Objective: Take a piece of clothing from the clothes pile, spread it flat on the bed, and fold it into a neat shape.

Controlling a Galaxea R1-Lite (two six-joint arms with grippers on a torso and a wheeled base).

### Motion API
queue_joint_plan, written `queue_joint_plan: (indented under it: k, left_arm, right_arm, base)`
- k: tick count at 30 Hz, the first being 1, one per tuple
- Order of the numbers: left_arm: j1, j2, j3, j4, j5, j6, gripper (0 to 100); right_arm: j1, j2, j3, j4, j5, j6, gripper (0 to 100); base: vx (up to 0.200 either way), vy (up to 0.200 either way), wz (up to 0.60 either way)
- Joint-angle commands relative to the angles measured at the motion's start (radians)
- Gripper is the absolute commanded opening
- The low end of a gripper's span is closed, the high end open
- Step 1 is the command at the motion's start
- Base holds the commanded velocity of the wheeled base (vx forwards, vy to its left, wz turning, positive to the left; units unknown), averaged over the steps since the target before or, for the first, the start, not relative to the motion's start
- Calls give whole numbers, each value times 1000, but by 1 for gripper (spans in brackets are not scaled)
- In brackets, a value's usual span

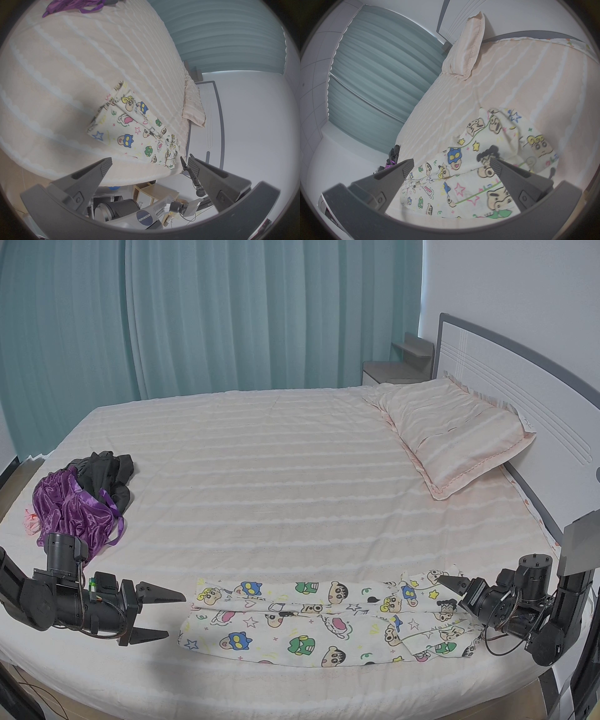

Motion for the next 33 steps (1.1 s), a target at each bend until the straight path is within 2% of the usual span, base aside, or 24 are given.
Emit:
queue_joint_plan:
  k: [1, 5, 10, 12, 13, 14, 15, 17, 18, 25, 28, 33]
  left_arm:
    - [1, 2, 1, 0, 0, 0, 100]
    - [1, 2, 1, -2, -3, 4, 100]
    - [-29, 7, -11, -59, 9, 3, 100]
    - [-52, 25, -33, -77, 58, 4, 100]
    - [-52, 25, -33, -77, 58, 4, 100]
    - [-96, 71, -79, -79, 164, 6, 100]
    - [-110, 91, -96, -79, 198, 6, 100]
    - [-173, 172, -162, -80, 314, 4, 100]
    - [-188, 191, -183, -80, 331, 0, 100]
    - [-288, 314, -338, -79, 342, -48, 100]
    - [-335, 375, -379, -82, 347, -40, 100]
    - [-371, 429, -432, -100, 350, -42, 100]
  right_arm:
    - [0, -1, 0, -13, 1, 0, 100]
    - [0, -8, 0, -13, -4, -1, 100]
    - [0, -10, 0, -13, -5, -3, 100]
    - [2, -10, 1, -13, -5, -3, 100]
    - [2, -10, 1, -13, -5, -3, 100]
    - [3, -8, 1, -13, -5, -3, 100]
    - [3, -8, 1, -13, -5, -3, 100]
    - [3, -8, 1, -13, -5, -3, 100]
    - [3, -8, 3, -13, -7, -3, 100]
    - [5, -10, 7, -13, -5, -4, 100]
    - [5, -8, 7, -13, -5, -4, 100]
    - [5, -8, 7, -13, -5, -6, 100]
  base:
    - [0, 200, 0]
    - [0, 200, 0]
    - [0, 0, 0]
    - [0, 0, 0]
    - [0, 0, 0]
    - [0, 0, 0]
    - [0, 0, 0]
    - [0, 0, 0]
    - [0, 0, 0]
    - [0, 0, 0]
    - [0, 0, 0]
    - [0, 0, 0]
